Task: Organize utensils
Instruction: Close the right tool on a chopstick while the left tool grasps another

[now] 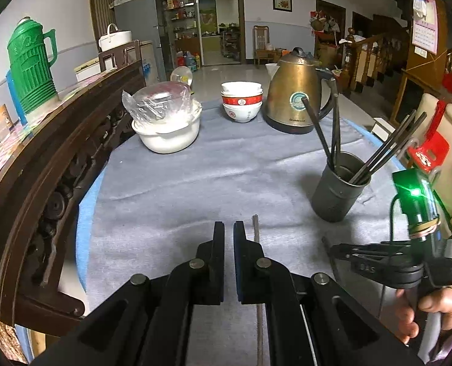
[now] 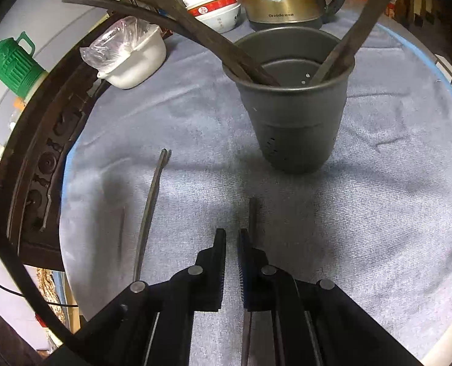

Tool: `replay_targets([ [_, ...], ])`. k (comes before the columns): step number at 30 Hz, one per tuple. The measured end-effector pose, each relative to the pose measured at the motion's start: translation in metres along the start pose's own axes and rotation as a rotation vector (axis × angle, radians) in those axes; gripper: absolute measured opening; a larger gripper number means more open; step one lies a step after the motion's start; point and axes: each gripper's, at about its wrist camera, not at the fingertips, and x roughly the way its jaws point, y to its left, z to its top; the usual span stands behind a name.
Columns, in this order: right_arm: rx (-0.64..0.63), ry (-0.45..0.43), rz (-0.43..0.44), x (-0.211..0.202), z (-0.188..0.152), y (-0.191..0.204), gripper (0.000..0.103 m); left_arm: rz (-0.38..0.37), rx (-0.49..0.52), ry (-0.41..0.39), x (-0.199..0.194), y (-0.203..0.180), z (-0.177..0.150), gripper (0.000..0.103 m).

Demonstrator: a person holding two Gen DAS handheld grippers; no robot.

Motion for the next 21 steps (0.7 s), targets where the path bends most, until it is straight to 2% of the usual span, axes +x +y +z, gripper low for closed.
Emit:
replay_targets([
  [5, 0.008, -0.009, -0.006, 0.003, 0.003, -0.002, 0.015, 0.016, 0.002, 0.006, 0.005, 0.001, 0.0, 0.006],
  [10, 0.021, -0.005, 0.0, 0.006, 0.003, -0.008, 0.035, 0.024, 0.005, 0.028, 0.015, 0.002, -0.001, 0.006],
  [14, 0.013, -0.003, 0.001, 0.007, 0.001, -0.01, 0.035, 0.024, 0.01, 0.064, 0.029, 0.003, -0.003, 0.006],
  [21, -0.003, 0.012, -0.041, 0.012, 0.0, -0.011, 0.029, -0.147, -0.046, 0.287, 0.096, 0.017, -0.012, 0.006],
])
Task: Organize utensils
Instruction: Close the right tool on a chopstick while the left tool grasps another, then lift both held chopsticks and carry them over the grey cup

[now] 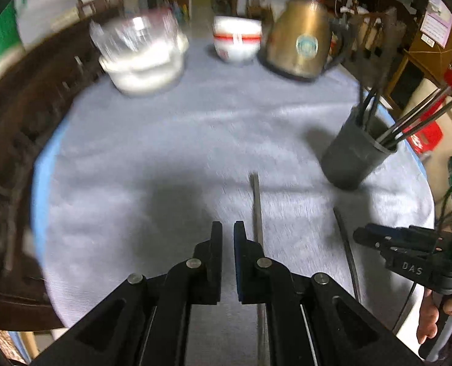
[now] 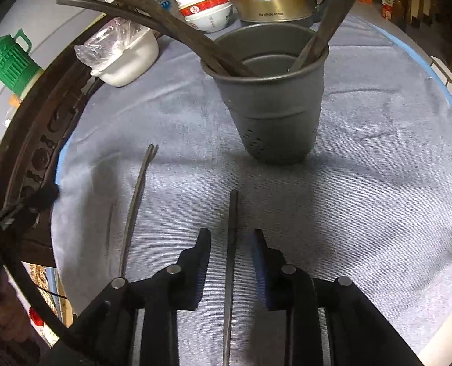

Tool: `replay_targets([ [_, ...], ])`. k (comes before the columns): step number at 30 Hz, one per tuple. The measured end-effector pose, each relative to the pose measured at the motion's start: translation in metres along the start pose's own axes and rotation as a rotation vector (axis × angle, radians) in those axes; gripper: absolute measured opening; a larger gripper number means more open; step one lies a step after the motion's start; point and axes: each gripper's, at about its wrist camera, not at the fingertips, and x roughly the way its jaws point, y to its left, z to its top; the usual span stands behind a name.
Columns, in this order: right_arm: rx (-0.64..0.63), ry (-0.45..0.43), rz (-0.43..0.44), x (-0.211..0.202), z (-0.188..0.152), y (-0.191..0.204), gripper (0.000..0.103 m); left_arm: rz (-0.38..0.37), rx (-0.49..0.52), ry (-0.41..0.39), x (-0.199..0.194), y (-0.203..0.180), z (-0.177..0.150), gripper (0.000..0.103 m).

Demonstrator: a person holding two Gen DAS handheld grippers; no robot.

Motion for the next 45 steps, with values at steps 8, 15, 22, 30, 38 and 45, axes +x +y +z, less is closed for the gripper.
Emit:
replay_targets([
  [8, -0.03, 0.064, -0.075, 0.022, 0.005, 0.01, 0.022, -0.089, -0.024, 0.112, 0.047, -0.003, 0.012, 0.01],
  [15, -0.101, 0.068, -0.153, 0.032, 0.003, 0.026, 0.014, -0.082, -0.046, 0.139, 0.08, -0.013, 0.027, 0.029],
  [22, -0.181, 0.04, -0.201, 0.032, -0.007, 0.035, 0.008, -0.027, -0.017, 0.13, 0.084, -0.023, 0.028, 0.008],
  [30, -0.153, -0.027, -0.108, 0.013, -0.009, 0.035, 0.006, -0.031, -0.021, 0.07, 0.055, -0.015, 0.019, 0.005],
  [38, -0.128, -0.254, 0.071, -0.062, -0.003, 0.029, 0.006, -0.084, -0.031, -0.114, -0.034, -0.014, 0.018, 0.005],
  [45, -0.123, -0.508, 0.174, -0.125, -0.013, 0.02, 0.006, -0.112, 0.023, -0.295, -0.105, -0.03, 0.017, 0.005],
])
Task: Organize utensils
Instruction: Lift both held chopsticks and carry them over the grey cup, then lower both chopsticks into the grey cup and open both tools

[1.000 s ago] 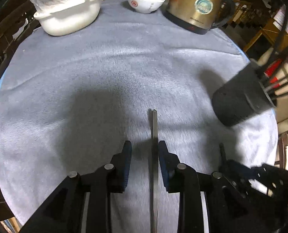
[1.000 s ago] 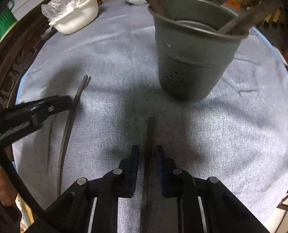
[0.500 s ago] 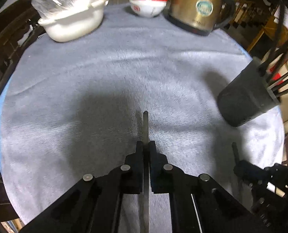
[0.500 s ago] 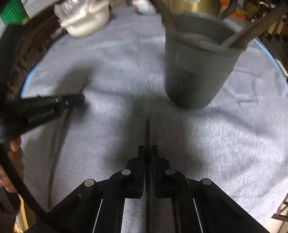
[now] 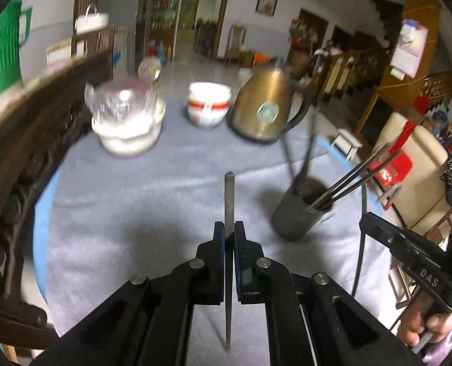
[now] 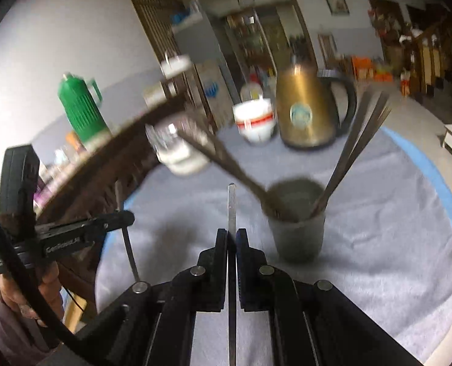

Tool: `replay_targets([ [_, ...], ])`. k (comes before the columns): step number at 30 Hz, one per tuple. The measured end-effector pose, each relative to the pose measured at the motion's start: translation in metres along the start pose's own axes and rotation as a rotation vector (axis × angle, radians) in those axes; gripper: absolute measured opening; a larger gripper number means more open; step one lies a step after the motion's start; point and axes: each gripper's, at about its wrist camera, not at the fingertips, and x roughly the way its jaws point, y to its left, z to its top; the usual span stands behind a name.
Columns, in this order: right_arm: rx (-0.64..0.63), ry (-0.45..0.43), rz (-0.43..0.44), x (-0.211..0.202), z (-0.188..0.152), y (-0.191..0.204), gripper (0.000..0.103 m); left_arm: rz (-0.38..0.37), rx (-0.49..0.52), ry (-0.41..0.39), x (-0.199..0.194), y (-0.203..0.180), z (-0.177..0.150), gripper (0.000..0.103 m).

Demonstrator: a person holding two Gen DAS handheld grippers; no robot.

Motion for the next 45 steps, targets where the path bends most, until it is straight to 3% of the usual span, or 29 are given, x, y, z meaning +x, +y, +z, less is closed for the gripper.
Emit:
replay_targets([
  [6, 0.027, -0.248, 0.063, -0.046, 0.014, 0.004, 0.006, -0.039, 0.032, -0.127, -0.04, -0.026, 0.019, 0.005],
  [10, 0.009, -0.395, 0.04, -0.064, 0.036, 0.004, 0.006, -0.058, 0.067, -0.189, -0.055, -0.046, 0.036, 0.005],
  [17, 0.023, -0.571, -0.053, -0.074, 0.078, -0.007, 0.006, -0.065, 0.071, -0.274, -0.058, -0.076, 0.082, 0.005],
  [23, 0.039, -0.696, -0.192, -0.063, 0.101, -0.012, 0.006, -0.071, 0.033, -0.359, -0.044, -0.099, 0.112, 0.005],
  [27, 0.052, -0.733, -0.255, -0.05, 0.108, -0.013, 0.006, -0.046, 0.01, -0.396, -0.026, -0.107, 0.114, 0.005],
  [37, 0.062, -0.688, -0.312, -0.015, 0.091, -0.019, 0.006, 0.028, -0.043, -0.329, 0.041, -0.105, 0.096, 0.005],
  [45, 0.067, -0.724, -0.328, -0.017, 0.093, -0.017, 0.007, 0.054, -0.023, -0.311, 0.053, -0.11, 0.086, 0.006],
])
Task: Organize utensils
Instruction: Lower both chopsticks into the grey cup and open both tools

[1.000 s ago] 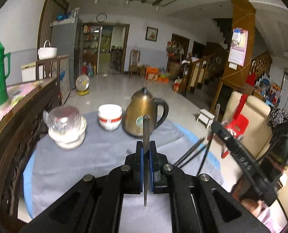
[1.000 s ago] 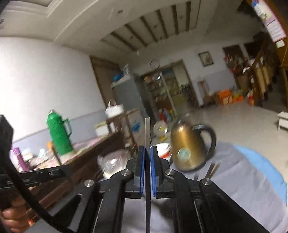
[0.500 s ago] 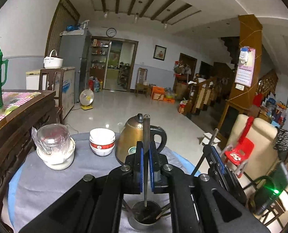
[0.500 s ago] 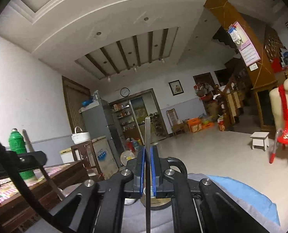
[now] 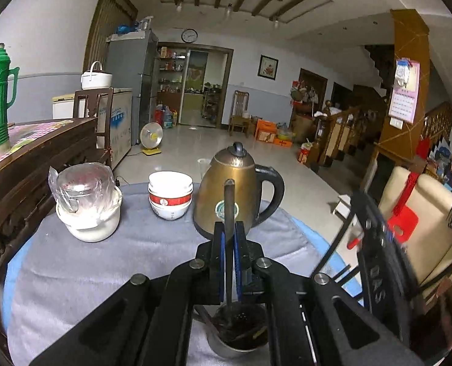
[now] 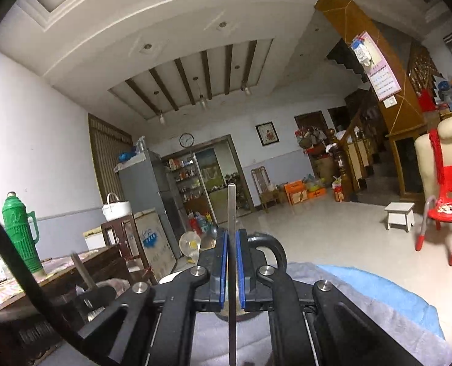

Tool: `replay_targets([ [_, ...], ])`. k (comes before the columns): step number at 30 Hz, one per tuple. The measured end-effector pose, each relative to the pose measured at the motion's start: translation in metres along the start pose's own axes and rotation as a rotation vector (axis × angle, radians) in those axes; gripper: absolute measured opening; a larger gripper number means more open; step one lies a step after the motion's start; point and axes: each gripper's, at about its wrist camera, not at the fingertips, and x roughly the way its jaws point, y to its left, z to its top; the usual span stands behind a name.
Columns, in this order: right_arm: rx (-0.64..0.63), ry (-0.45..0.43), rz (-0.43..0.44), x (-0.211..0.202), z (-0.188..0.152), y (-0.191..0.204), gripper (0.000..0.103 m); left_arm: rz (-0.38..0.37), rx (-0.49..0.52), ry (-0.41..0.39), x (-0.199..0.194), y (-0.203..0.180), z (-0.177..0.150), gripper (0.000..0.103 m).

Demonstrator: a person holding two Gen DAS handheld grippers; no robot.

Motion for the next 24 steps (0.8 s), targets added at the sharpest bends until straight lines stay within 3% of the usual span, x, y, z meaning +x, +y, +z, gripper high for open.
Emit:
replay_targets([
  [3, -0.038, -0.006, 0.004, 0.002, -0.002, 0.006, 0.007, -0.003, 0.036, 0.035, 0.0, 0.001, -0.007, 0.006],
  [6, -0.064, 0.044, 0.021, 0.011, -0.013, 0.009, 0.007, -0.002, 0.084, 0.04, -0.009, 0.002, -0.011, 0.007],
  [8, -0.065, 0.079, 0.045, 0.011, -0.018, 0.006, 0.007, 0.008, 0.13, 0.032, -0.021, 0.004, -0.013, 0.022],
  [9, -0.066, 0.094, 0.057, 0.011, -0.02, 0.004, 0.007, 0.013, 0.151, 0.028, -0.03, 0.006, -0.013, 0.041],
  [10, -0.069, 0.119, 0.075, 0.01, -0.02, 0.002, 0.007, 0.034, 0.167, 0.013, -0.039, 0.009, -0.013, 0.05],
  [12, -0.073, 0.167, 0.124, 0.009, -0.02, -0.001, 0.007, 0.062, 0.195, -0.027, -0.058, 0.016, -0.013, 0.055],
  [15, -0.092, 0.223, 0.172, 0.0, -0.022, -0.008, 0.007, 0.128, 0.24, -0.038, -0.084, 0.031, -0.016, 0.074],
  [18, -0.091, 0.33, 0.224, -0.009, -0.026, -0.012, 0.007, 0.17, 0.26, -0.004, -0.1, 0.044, -0.027, 0.078],
  [21, -0.086, 0.386, 0.232, -0.025, -0.029, -0.017, 0.01, 0.18, 0.245, 0.089, -0.107, 0.056, -0.041, 0.083],
  [23, -0.066, 0.41, 0.246, -0.038, -0.03, -0.021, 0.015, 0.194, 0.221, 0.13, -0.112, 0.062, -0.051, 0.084],
  [24, -0.054, 0.425, 0.251, -0.048, -0.031, -0.023, 0.026, 0.198, 0.21, 0.148, -0.114, 0.063, -0.055, 0.085],
])
